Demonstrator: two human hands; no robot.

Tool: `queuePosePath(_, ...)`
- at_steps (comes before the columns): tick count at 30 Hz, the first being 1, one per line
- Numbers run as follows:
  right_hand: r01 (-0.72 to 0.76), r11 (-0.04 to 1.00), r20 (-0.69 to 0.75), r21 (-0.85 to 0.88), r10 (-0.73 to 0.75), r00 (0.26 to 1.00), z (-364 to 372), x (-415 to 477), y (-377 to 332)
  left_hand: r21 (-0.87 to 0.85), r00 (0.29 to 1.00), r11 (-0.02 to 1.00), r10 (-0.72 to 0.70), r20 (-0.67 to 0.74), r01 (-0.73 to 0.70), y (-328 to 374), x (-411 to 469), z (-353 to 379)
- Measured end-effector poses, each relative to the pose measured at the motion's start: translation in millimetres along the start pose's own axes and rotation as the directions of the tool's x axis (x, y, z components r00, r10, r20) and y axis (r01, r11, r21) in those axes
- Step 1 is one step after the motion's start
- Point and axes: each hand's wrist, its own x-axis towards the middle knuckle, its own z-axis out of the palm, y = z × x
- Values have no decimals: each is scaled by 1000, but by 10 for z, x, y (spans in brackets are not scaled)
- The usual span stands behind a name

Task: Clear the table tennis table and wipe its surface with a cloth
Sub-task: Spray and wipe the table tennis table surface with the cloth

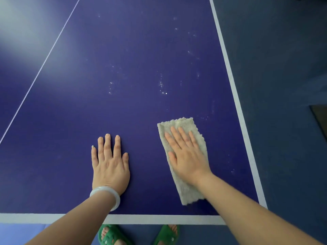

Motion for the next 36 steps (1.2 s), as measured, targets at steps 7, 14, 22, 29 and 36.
queuePosePath(7, -628, 778, -22, 32, 629, 777, -151, 499, 584, -6, 1000, 1000, 0, -1, 0, 18, 1, -22)
queuePosePath(14, -151, 988, -20, 28, 152, 988, 119, -417, -408, -29, 1000, 1000, -1, 8, 2, 7, 4, -30)
queuePosePath(22, -329, 944, -11, 4, 329, 944, 25, -175, -11, -353, 997, 935, -55, -50, 34, 20, 34, -149)
queuePosePath(29, -211, 978, -11, 2, 211, 978, 32, -756, 218, -261, 998, 963, 67, 20, -59, 782, 98, -60)
queuePosePath(36, -132, 986, 42, -99, 137, 990, -111, -1157, 1002, -102, 999, 994, 27, 19, -24, 888, 65, 7)
